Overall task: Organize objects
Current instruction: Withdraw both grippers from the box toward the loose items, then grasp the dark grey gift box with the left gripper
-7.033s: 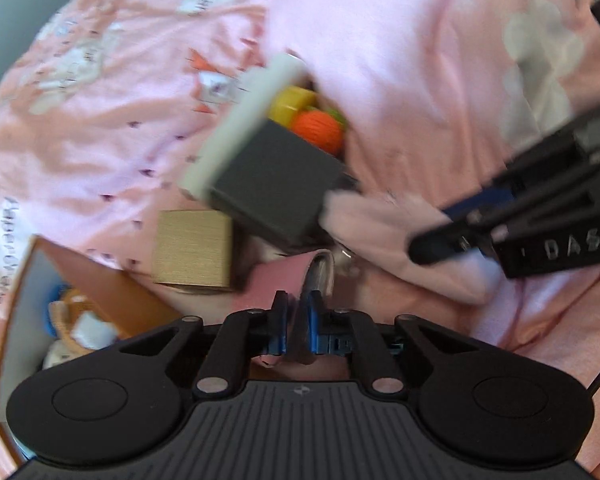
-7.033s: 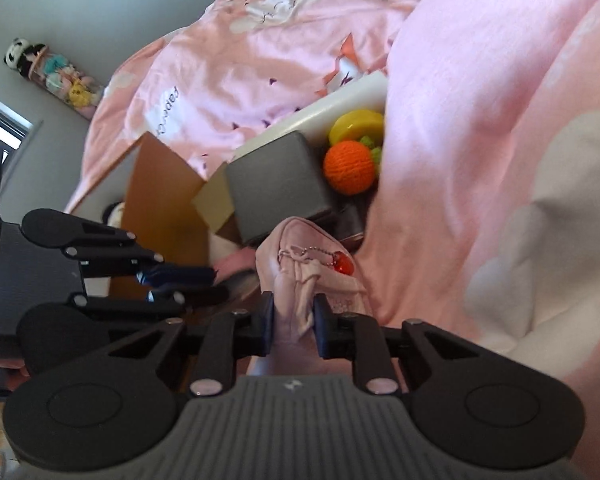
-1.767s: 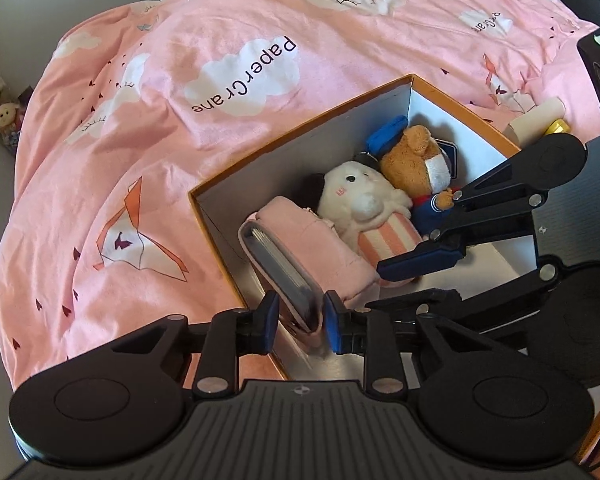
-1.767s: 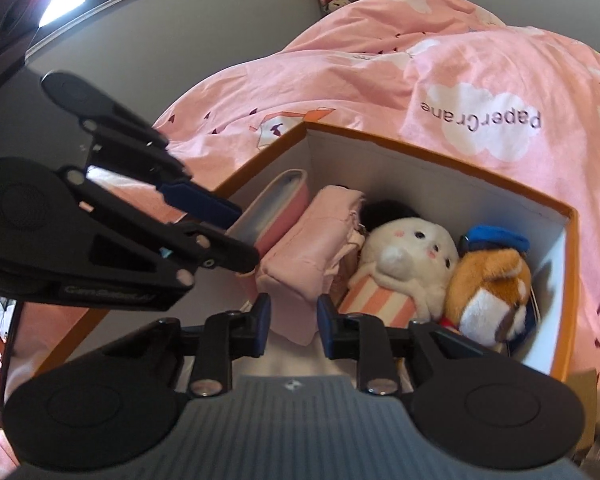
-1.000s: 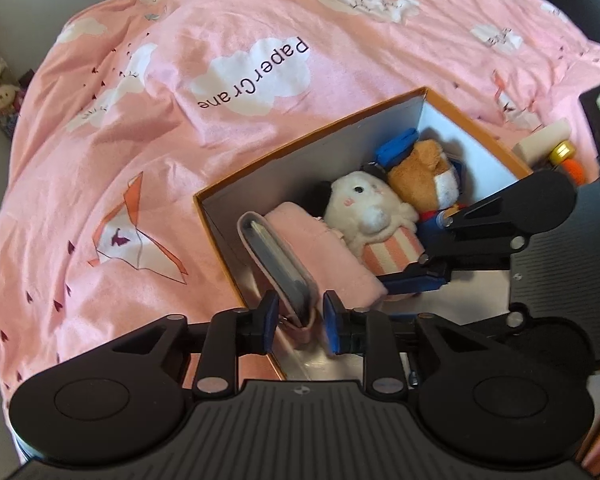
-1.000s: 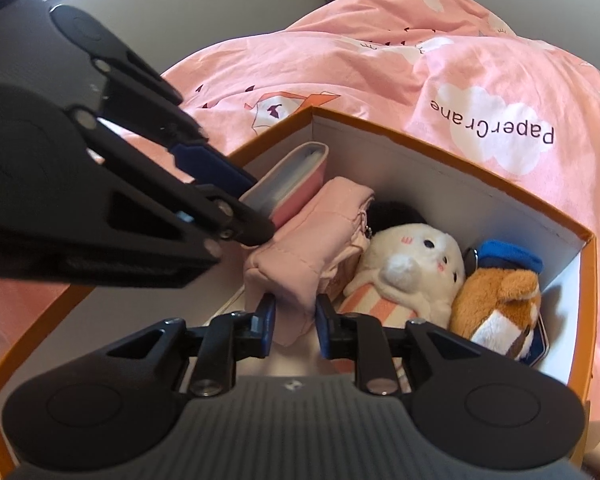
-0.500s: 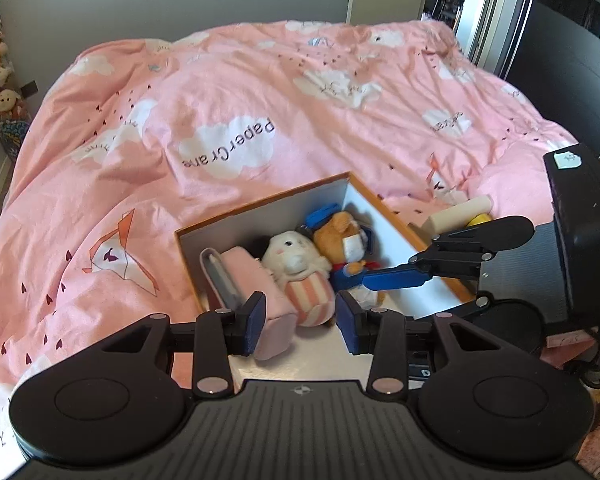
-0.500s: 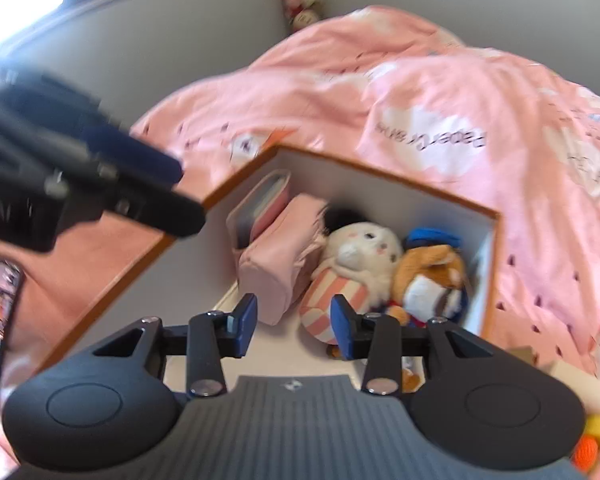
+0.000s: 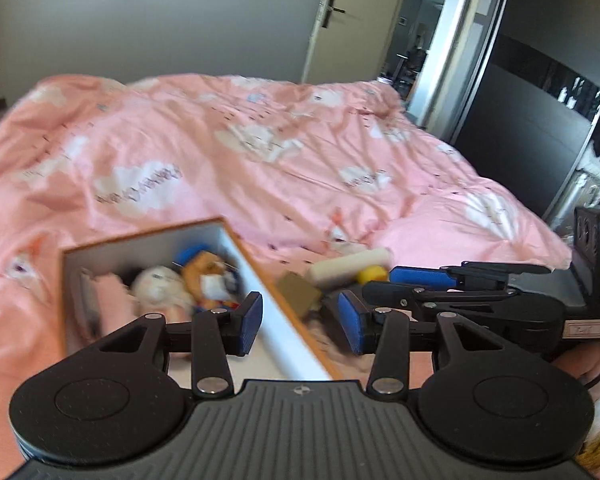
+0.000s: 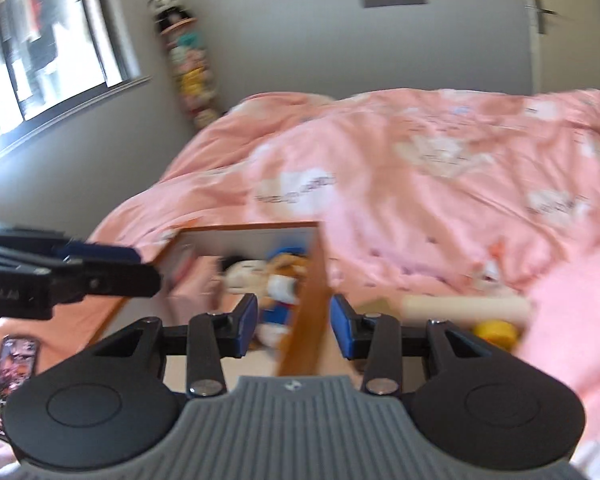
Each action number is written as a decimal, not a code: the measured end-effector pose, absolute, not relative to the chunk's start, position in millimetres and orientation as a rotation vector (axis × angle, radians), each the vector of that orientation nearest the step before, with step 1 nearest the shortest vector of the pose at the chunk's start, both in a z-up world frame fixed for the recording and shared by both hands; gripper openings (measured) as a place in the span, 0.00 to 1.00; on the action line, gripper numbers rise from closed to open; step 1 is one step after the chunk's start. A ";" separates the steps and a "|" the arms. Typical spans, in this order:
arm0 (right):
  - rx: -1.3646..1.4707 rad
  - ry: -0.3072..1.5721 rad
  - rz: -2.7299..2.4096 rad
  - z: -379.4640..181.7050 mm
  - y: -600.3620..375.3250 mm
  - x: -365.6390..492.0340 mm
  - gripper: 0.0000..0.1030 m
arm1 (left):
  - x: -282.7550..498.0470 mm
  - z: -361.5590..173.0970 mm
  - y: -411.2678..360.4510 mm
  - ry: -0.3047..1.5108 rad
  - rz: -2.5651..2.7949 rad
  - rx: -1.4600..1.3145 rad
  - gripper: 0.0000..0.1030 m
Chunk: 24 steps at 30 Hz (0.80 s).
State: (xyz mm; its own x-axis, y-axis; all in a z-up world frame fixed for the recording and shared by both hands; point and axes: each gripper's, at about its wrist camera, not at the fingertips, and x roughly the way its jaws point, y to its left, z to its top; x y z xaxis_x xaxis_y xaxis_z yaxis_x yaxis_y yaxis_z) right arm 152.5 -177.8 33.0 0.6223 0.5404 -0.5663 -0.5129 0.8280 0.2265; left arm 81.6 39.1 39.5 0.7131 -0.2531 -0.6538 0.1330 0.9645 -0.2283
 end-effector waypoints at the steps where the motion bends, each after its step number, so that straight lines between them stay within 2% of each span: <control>1: 0.055 0.674 0.572 28.4 -186.2 152.7 0.41 | 84.8 34.6 34.0 0.760 -0.240 -0.189 0.48; 11: 0.060 0.842 0.386 -36.5 -229.0 161.8 0.41 | 110.8 -14.0 -23.6 0.888 -0.324 -0.143 0.42; 16: 0.075 0.863 0.391 -44.5 -233.6 183.9 0.37 | 146.7 -22.2 -36.8 0.938 -0.312 -0.148 0.42; 24: 0.054 0.910 0.403 -64.6 -226.2 224.6 0.37 | 191.2 -48.0 -55.7 1.042 -0.294 0.007 0.42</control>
State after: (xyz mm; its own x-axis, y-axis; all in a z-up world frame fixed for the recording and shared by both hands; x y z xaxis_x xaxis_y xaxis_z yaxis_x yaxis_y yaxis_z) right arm 224.6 -226.2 -64.6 0.5446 0.3620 -0.7566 -0.3169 0.9240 0.2140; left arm 191.2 -55.7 -48.0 0.4687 -0.2369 -0.8510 0.2434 0.9607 -0.1334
